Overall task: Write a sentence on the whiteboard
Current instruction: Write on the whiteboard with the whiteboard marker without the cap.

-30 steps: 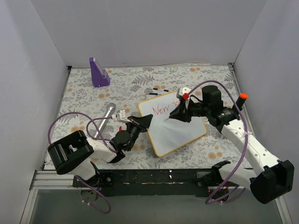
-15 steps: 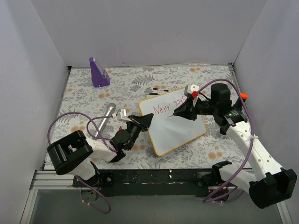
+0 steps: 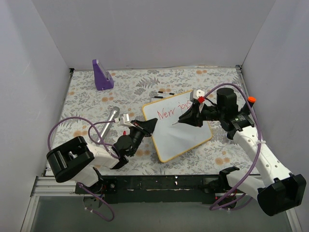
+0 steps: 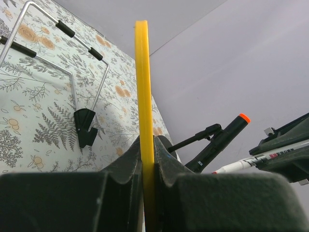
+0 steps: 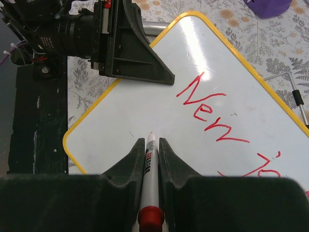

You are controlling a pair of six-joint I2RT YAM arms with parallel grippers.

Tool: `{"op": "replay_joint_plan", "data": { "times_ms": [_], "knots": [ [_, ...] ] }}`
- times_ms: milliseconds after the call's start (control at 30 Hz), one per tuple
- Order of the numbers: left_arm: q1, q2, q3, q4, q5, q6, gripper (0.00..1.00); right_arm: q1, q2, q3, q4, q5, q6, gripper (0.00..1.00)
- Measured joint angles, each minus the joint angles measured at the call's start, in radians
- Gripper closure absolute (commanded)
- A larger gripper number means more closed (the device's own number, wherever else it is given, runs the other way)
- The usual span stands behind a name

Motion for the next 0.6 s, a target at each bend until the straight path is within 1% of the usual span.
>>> {"op": "replay_joint_plan", "data": {
  "times_ms": [267,600],
  "knots": [
    [0.004,0.000,-0.008,0.009,0.015,0.000,1.00,0.000,0.001,-0.031,0.016,-0.004,0.013,0.99],
    [0.005,-0.004,-0.011,0.011,0.021,-0.001,1.00,0.009,0.029,-0.068,0.108,-0.018,0.108,0.99]
  ]
}}
